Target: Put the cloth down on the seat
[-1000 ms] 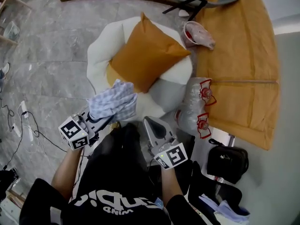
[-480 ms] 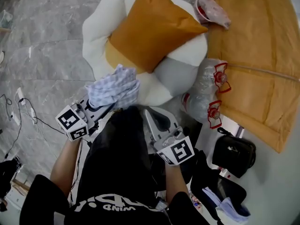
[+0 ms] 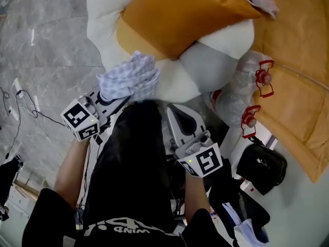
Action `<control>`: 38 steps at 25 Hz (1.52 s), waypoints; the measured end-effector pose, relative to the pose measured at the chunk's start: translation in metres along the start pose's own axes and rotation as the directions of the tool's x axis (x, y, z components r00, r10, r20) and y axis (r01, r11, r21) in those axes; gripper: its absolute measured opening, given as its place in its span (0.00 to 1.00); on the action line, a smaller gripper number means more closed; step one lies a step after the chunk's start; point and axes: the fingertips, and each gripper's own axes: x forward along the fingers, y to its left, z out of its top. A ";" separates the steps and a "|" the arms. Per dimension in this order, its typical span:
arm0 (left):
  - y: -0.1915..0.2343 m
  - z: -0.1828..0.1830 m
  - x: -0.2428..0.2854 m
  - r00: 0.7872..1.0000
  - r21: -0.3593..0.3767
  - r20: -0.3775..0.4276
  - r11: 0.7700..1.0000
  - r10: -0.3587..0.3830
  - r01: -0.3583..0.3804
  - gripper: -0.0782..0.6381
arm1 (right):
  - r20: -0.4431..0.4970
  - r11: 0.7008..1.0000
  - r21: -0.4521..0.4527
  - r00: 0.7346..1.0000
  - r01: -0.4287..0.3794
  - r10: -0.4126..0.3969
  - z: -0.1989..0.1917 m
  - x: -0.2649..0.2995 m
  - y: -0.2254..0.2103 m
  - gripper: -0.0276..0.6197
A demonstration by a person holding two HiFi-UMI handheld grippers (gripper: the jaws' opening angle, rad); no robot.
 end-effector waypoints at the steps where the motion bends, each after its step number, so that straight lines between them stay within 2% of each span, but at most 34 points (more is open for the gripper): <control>1: 0.006 -0.007 0.004 1.000 -0.003 -0.007 1.000 0.000 0.000 0.22 | -0.003 1.000 0.009 1.000 0.002 -0.002 -0.007 0.003 -0.004 0.07; 11: 0.062 -0.071 0.046 0.997 -0.012 -0.069 1.000 -0.019 0.018 0.22 | -0.008 0.998 0.061 1.000 -0.005 0.005 -0.081 0.038 -0.030 0.07; 16: 0.092 -0.099 0.074 0.993 -0.026 -0.117 0.999 -0.030 0.027 0.22 | -0.036 0.997 0.073 0.999 -0.007 0.010 -0.105 0.039 -0.038 0.07; 21: 0.118 -0.132 0.098 0.988 0.006 -0.150 0.999 -0.031 0.032 0.22 | -0.057 0.995 0.097 0.998 0.014 -0.008 -0.119 0.036 -0.049 0.07; 30: 0.160 -0.160 0.129 0.973 0.012 -0.229 1.000 0.022 -0.020 0.22 | -0.078 0.993 0.114 0.997 0.003 0.006 -0.125 0.050 -0.055 0.07; 38: 0.206 -0.169 0.144 0.954 0.030 -0.253 0.987 0.160 -0.157 0.22 | -0.116 0.993 0.122 0.993 0.004 0.011 -0.131 0.054 -0.062 0.07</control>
